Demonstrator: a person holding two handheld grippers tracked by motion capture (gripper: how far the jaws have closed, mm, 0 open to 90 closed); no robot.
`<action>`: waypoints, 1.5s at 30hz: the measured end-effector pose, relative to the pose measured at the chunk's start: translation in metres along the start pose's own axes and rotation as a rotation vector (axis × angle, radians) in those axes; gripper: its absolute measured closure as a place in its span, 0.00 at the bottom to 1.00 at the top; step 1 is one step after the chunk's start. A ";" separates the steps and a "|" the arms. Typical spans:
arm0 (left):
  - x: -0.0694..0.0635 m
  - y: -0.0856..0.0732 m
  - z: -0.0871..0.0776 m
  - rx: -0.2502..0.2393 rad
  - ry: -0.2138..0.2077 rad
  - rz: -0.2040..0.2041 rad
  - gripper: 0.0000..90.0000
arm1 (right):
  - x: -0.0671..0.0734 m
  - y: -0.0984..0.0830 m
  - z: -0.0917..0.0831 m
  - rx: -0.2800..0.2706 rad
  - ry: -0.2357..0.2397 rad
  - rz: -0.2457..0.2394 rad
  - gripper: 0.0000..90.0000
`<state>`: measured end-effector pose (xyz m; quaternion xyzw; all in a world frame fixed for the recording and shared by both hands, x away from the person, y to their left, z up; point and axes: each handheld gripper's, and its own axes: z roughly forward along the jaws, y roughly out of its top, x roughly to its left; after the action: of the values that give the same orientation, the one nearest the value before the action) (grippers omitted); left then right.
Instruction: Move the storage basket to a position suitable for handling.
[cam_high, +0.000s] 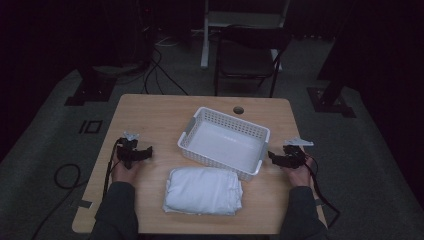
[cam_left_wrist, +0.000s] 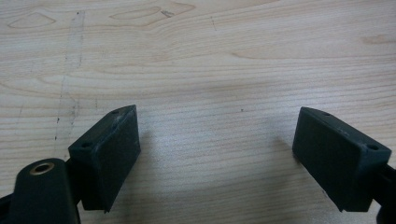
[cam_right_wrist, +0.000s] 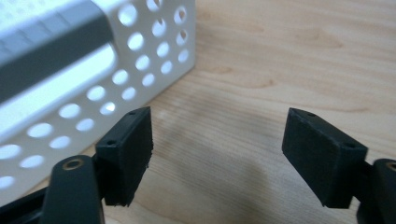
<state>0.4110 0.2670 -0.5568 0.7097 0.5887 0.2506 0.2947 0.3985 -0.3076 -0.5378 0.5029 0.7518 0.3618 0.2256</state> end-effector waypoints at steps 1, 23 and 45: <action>0.000 0.000 0.000 0.000 0.000 0.000 0.16 | 0.001 0.001 -0.002 -0.004 0.003 0.002 0.28; 0.000 0.000 0.000 -0.001 0.000 0.000 0.16 | 0.039 0.019 -0.050 -0.138 0.087 -0.067 0.28; 0.000 0.000 0.000 -0.001 0.000 0.000 0.16 | 0.089 0.001 -0.077 -0.143 0.219 -0.139 0.22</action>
<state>0.4110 0.2670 -0.5568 0.7096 0.5887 0.2508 0.2950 0.3104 -0.2495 -0.4858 0.3897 0.7772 0.4507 0.2022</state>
